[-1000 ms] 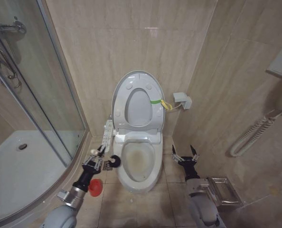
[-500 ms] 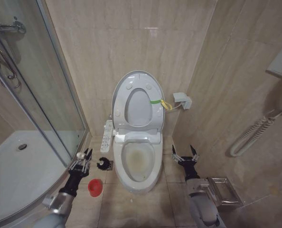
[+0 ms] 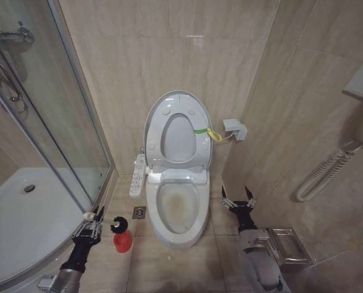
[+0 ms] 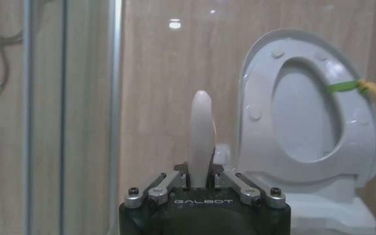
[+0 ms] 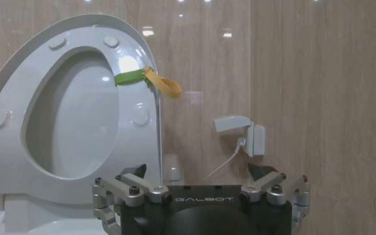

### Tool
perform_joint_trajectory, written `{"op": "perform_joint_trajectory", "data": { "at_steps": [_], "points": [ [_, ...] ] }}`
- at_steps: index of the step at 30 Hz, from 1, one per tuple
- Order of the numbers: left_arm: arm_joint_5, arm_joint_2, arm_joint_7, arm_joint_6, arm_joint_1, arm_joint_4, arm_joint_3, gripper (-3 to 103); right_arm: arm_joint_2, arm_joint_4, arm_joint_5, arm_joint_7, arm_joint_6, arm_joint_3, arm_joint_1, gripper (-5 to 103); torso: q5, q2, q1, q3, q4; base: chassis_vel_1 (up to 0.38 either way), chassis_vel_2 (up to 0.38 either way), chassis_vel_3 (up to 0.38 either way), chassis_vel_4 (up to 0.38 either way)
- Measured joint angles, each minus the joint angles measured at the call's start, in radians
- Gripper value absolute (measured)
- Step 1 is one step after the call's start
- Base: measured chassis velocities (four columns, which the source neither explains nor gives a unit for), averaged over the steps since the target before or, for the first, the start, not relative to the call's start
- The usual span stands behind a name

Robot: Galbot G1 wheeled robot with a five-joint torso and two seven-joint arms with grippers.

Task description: Open the toilet lid, clean the toilet bowl with a toilet brush, close the toilet lid, and flush.

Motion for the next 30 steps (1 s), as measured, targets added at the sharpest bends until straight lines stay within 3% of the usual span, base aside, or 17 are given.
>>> {"op": "perform_joint_trajectory", "data": {
  "at_steps": [14,30],
  "points": [
    [-0.071,-0.004,0.011,-0.076,-0.098,0.22,0.022,19,0.0,0.0,0.0,0.0,0.0,0.0,0.0,100,-0.0001,0.0,0.0,0.0,0.0001,0.0,0.0,0.0,0.0],
    [-0.12,-0.017,0.064,-0.127,-0.308,0.462,0.144,19,0.0,0.0,0.0,0.0,0.0,0.0,0.0,100,0.0,0.0,0.0,0.0,0.0001,0.0,0.0,0.0,0.0]
  ]
}}
